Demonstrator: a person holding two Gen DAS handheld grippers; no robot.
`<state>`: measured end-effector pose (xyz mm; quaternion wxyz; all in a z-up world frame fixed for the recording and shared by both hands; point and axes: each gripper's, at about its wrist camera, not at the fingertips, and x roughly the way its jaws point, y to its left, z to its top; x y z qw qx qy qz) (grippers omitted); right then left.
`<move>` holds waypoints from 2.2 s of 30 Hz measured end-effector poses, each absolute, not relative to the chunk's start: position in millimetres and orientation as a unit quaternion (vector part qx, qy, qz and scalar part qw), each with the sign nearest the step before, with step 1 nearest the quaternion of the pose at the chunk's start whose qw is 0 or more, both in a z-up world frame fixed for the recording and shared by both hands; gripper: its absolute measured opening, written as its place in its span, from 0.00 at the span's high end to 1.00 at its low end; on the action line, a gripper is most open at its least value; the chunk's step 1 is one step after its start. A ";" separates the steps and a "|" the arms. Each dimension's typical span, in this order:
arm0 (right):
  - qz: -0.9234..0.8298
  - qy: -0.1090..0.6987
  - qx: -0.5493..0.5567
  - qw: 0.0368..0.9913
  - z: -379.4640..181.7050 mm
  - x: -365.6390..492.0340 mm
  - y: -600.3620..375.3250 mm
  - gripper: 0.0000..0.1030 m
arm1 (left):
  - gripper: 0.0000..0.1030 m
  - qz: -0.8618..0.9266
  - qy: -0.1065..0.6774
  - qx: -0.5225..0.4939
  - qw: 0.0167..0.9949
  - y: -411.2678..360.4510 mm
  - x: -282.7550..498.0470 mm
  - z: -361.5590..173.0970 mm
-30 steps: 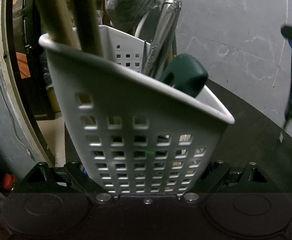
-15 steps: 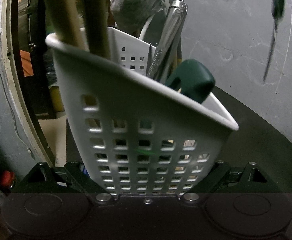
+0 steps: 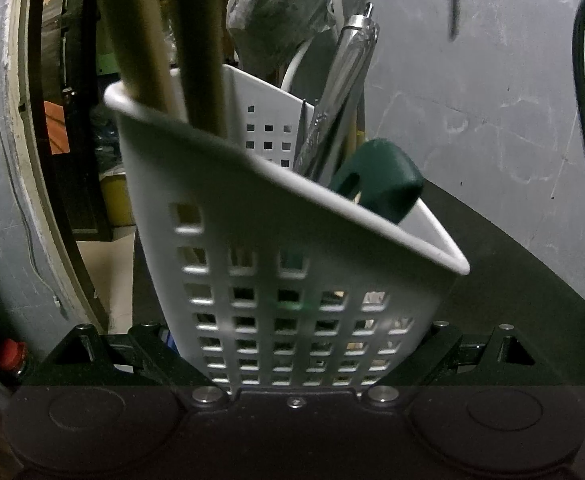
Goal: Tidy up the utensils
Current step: 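Carry the hanging scissors with the right tool above the holder, then lower the scissors blades-first into the holder and open the right tool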
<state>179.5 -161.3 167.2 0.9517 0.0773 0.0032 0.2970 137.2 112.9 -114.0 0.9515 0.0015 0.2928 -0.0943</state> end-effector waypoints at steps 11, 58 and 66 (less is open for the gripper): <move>0.314 0.067 0.067 0.945 126.7 198.1 -132.4 0.65 | 0.10 -0.093 0.291 -0.005 0.952 114.8 136.9 -113.6; 0.311 0.126 -0.028 0.942 82.4 175.4 -108.8 0.44 | 0.09 -0.092 0.290 -0.005 0.952 115.2 135.1 -113.8; 0.303 0.127 -0.024 0.944 82.7 174.7 -113.5 0.37 | 0.09 -0.092 0.290 -0.004 0.953 115.4 134.6 -113.6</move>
